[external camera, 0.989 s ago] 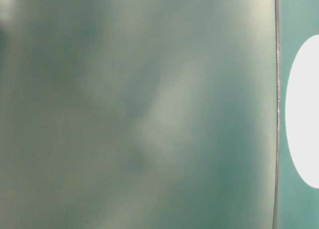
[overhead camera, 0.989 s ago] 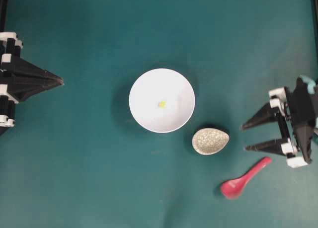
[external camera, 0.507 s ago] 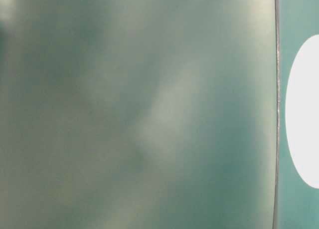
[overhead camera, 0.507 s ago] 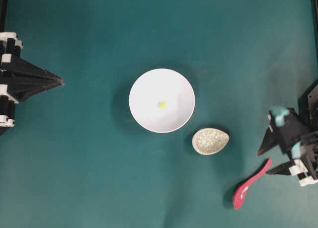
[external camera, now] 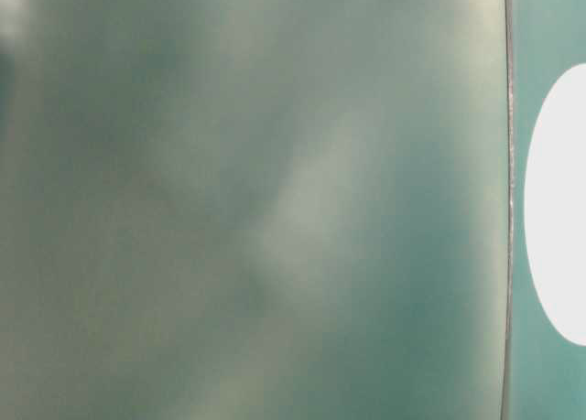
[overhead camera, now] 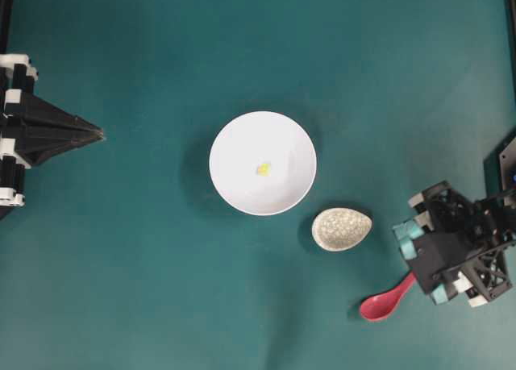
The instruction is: Scoop the yellow hexagonal prism block from the bowl with a spoon using the right arm.
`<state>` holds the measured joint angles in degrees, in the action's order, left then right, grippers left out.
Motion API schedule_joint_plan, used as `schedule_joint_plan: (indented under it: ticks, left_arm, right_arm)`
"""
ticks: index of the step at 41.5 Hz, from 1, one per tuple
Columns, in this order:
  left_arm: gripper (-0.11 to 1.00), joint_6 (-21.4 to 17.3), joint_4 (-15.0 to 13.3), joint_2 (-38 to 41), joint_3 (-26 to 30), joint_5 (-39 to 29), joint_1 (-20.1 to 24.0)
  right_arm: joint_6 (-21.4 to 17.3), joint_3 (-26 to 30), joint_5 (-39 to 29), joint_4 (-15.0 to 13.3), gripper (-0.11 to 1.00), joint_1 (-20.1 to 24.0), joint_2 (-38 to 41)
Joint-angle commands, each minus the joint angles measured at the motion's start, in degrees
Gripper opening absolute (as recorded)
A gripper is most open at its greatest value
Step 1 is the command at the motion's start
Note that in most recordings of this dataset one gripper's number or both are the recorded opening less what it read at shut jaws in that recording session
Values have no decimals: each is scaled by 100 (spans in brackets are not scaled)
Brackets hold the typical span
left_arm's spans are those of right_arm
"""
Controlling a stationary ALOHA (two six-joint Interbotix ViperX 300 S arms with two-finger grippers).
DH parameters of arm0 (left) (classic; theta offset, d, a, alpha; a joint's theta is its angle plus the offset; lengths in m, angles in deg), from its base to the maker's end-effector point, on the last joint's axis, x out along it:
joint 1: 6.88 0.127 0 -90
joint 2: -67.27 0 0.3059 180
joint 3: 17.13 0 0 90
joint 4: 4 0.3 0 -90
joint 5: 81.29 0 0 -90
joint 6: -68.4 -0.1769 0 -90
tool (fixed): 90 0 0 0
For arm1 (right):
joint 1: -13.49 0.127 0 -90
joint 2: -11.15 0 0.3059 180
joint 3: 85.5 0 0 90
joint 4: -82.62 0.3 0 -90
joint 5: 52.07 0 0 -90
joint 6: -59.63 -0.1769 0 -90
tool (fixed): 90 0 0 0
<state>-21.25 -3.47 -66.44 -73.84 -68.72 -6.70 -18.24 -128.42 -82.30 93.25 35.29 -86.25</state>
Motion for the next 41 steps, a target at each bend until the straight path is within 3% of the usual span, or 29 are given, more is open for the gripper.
schedule_joint_plan:
  ticks: [1,15,41]
  left_arm:
    - [0,9,18,44,167,26,0]
    - [0,0,18,44,167,53,0]
    - [0,9,18,44,167,70,0]
  right_arm:
    - [-9,193,35,-97,60,149,114]
    - [-9,167,246,-123,60,475,624]
    - [-9,-44,765,-123,57,527,923]
